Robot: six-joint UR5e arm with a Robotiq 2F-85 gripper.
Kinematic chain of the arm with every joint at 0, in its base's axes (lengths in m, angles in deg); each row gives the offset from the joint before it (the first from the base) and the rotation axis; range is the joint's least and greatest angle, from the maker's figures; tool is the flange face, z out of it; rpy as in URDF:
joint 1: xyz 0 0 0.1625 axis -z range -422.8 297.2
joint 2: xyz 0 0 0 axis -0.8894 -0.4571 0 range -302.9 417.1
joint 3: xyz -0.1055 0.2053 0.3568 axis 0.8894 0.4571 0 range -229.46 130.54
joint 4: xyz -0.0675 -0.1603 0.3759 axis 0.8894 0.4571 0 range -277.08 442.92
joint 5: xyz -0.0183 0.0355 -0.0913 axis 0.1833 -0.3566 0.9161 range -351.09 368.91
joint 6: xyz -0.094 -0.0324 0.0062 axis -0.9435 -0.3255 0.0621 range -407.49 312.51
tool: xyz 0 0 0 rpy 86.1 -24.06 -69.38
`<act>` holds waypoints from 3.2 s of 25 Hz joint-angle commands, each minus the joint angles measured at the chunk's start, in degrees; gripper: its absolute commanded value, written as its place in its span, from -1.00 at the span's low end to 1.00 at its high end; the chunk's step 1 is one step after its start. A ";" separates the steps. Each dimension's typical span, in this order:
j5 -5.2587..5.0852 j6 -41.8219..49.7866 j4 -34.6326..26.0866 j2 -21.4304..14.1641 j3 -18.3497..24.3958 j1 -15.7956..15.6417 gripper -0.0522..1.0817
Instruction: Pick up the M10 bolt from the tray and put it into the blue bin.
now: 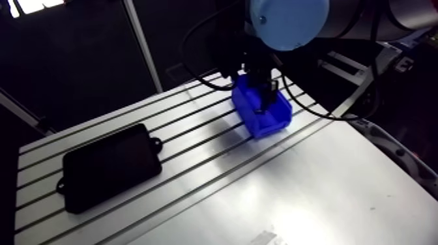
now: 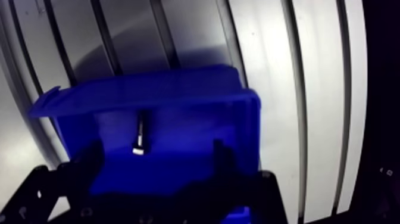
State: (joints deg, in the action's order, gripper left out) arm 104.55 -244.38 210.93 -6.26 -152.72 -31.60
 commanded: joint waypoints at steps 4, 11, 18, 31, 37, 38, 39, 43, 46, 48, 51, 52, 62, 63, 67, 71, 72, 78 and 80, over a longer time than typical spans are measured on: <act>-0.33 -0.06 -2.01 -5.41 0.82 -0.34 -0.89; -0.42 1.44 -9.22 -10.24 3.81 -0.43 -0.89; -0.59 11.63 -20.65 -15.08 8.73 -2.45 -0.89; -0.94 48.12 -30.05 -19.21 13.83 -9.13 -0.88; -1.47 65.88 -33.83 -19.65 16.38 -14.85 -0.89; -1.91 68.87 -34.10 -19.74 16.56 -15.28 -0.89; -2.17 71.15 -34.18 -19.83 16.65 -15.55 -0.89; -2.70 80.12 -35.15 -20.53 16.82 -15.55 -0.88; -3.32 85.83 -37.26 -20.71 18.05 -15.46 -0.88; -4.99 87.41 -38.93 -21.32 19.02 -15.37 -0.88; -5.95 90.84 -40.78 -21.94 20.25 -15.28 -0.88; -5.95 91.46 -40.78 -22.20 20.43 -15.37 -0.88; -5.43 96.03 -40.43 -21.67 21.66 -22.23 -0.88; -5.25 97.26 -40.43 -21.58 22.10 -22.76 -0.88; -4.99 98.93 -40.51 -20.71 22.71 -23.64 -0.88; -4.81 98.93 -40.51 -20.71 22.62 -23.90 -0.88; -4.46 98.93 -40.51 -20.79 22.62 -23.90 -0.88; -4.20 98.93 -40.51 -20.62 22.54 -23.99 -0.88; -4.20 98.93 -40.43 -20.53 22.45 -23.99 -0.88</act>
State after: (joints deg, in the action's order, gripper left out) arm 100.27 -145.46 170.42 -26.93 -130.14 -55.55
